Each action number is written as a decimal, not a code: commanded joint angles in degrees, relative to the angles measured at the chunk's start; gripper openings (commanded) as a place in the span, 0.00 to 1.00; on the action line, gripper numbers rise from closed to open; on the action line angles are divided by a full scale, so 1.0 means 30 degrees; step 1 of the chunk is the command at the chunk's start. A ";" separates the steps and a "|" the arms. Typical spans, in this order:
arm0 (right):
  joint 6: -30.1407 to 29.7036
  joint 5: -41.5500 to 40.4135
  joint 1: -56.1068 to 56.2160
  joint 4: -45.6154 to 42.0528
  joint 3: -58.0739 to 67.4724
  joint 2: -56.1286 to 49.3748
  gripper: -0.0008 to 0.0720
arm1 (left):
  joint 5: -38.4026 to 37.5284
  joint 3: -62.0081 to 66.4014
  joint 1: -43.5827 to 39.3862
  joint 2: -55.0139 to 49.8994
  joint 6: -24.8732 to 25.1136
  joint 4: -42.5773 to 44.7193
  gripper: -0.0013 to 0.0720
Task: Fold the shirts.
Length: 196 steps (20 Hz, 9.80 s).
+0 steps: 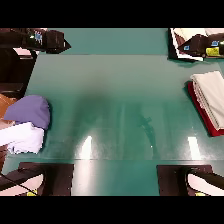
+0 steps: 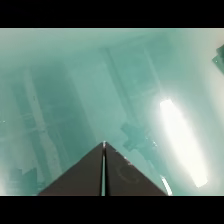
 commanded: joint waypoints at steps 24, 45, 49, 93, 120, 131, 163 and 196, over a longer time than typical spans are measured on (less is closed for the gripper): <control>0.0007 0.0066 0.0022 0.0000 0.0022 -0.0007 0.04 | -0.0954 -0.0007 0.0335 0.0029 -0.1894 0.5850 0.06; 0.0007 0.0364 -0.0015 0.0015 0.0022 -0.0015 0.04 | 0.1377 -1.4222 0.4772 0.0066 -0.4554 1.3806 0.07; 0.0022 -0.0474 -0.0022 0.1800 0.0029 0.0233 0.04 | 0.0539 -1.0652 0.4714 0.2244 -0.4459 1.3508 0.06; 0.0022 -0.0503 -0.3432 0.2004 0.0007 0.4714 0.04 | -0.1071 -0.0525 -0.0583 -1.1839 0.0794 0.0160 0.74; 0.0474 -0.3322 0.1974 0.0641 -1.3566 -0.4233 0.52 | -0.2200 -0.0124 -0.0495 -0.7970 0.1515 0.2776 0.06; -0.0845 0.1027 -0.0277 -0.0721 -0.1501 0.1115 0.04 | -0.0692 0.0022 -0.0495 0.1486 0.1370 0.2688 0.06; 0.0947 0.3752 0.1923 -0.0874 -0.4102 -0.2594 0.04 | 0.1435 -1.7806 -0.6776 0.4728 -0.0481 -0.0197 0.52; 0.0947 0.3104 0.1829 -0.0889 -0.4095 -0.2404 0.04 | 0.2630 -1.2560 0.6725 -0.4881 0.4918 -0.4422 0.06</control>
